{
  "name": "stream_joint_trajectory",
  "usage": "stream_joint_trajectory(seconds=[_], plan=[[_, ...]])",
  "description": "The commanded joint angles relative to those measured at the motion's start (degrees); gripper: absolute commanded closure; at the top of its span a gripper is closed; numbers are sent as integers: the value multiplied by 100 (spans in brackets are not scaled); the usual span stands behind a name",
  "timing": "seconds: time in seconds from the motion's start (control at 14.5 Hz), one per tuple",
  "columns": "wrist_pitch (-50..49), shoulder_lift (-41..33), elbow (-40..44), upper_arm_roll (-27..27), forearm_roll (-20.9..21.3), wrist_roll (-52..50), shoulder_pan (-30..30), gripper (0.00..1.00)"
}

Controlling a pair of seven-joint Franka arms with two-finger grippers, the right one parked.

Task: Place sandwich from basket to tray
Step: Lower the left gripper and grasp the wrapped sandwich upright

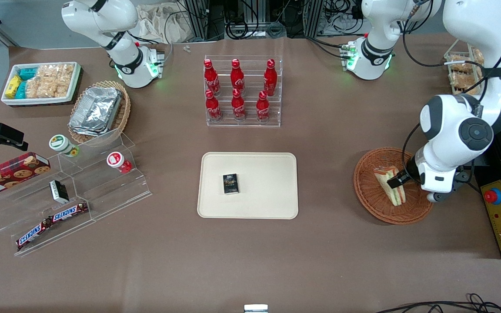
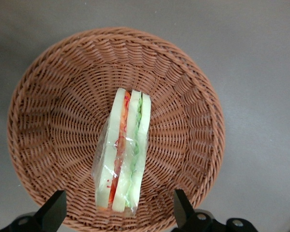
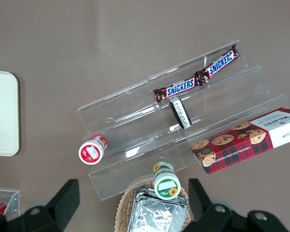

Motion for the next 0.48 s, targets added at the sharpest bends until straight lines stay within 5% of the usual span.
stream_joint_trajectory(seconds=[0.0,0.41], plan=[[251,155,-109,21,76,-204,-24,0],[743,428,-320,21,49,-204,-15,0]])
